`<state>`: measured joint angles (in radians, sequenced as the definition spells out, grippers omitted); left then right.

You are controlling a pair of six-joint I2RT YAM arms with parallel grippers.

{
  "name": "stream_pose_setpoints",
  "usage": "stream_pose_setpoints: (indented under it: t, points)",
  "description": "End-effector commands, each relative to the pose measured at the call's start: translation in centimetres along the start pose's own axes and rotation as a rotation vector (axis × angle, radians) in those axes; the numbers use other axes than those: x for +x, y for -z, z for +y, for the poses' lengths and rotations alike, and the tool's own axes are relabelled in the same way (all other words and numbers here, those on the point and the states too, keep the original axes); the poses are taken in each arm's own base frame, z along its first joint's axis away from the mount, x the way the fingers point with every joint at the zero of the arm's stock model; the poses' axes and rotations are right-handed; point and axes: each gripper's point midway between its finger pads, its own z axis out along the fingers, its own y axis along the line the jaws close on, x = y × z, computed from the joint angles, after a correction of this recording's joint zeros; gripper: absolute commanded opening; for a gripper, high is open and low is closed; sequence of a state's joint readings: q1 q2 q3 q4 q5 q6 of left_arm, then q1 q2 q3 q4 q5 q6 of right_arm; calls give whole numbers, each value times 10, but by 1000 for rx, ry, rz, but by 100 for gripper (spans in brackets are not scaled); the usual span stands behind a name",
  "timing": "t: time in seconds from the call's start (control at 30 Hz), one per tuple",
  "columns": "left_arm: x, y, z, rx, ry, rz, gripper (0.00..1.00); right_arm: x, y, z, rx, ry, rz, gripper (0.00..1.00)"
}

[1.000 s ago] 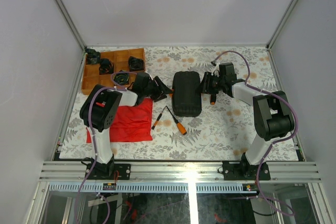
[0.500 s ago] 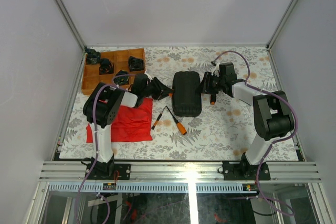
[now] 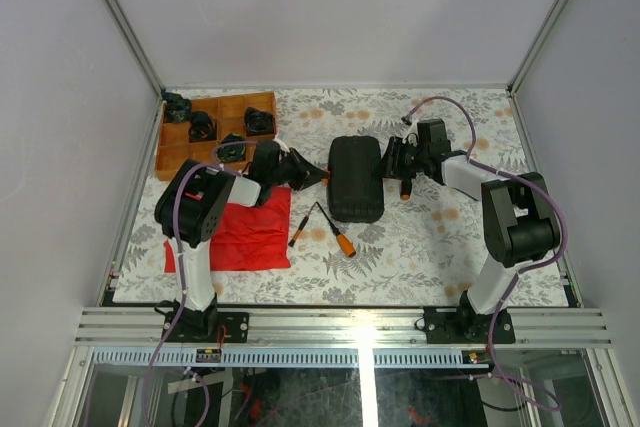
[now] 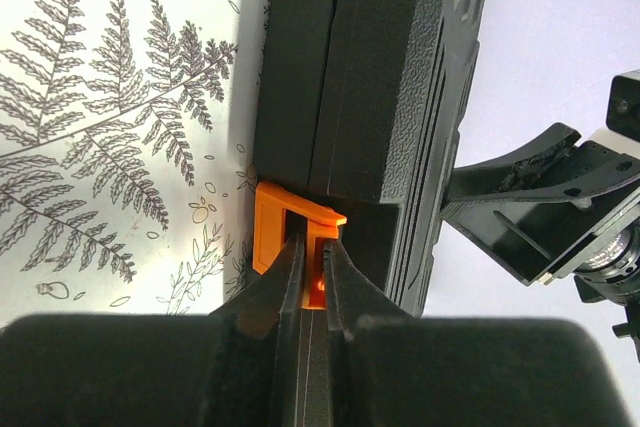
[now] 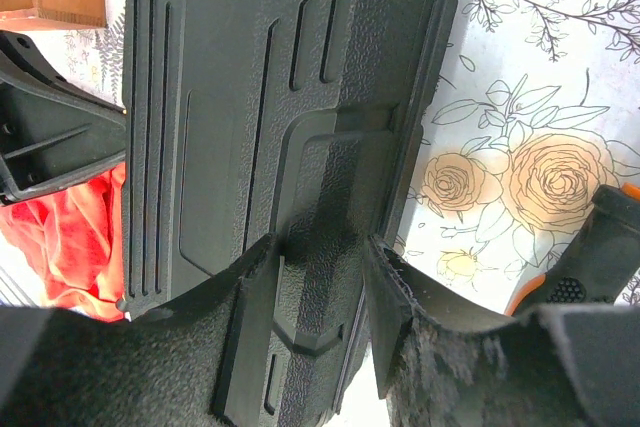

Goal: Sort the tools into containers
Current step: Open the storage box at the center of the board.

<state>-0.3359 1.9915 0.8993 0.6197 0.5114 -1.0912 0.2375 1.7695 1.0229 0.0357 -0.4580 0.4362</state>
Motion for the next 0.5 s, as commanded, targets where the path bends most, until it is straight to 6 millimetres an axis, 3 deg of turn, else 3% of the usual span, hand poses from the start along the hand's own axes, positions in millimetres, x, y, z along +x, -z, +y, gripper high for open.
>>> stream_pose_setpoints:
  t: [0.0, 0.23, 0.47]
  points:
    - [-3, 6, -5, 6, -34, -26, 0, 32, -6, -27, 93, -15, 107, 45]
    - [-6, 12, 3, -71, -73, -50, 0, 29, -5, -26, 100, -10, 102, 45]
    - [-9, 26, -1, -185, -163, -84, 0, 19, -2, -24, 108, 6, 82, 45]
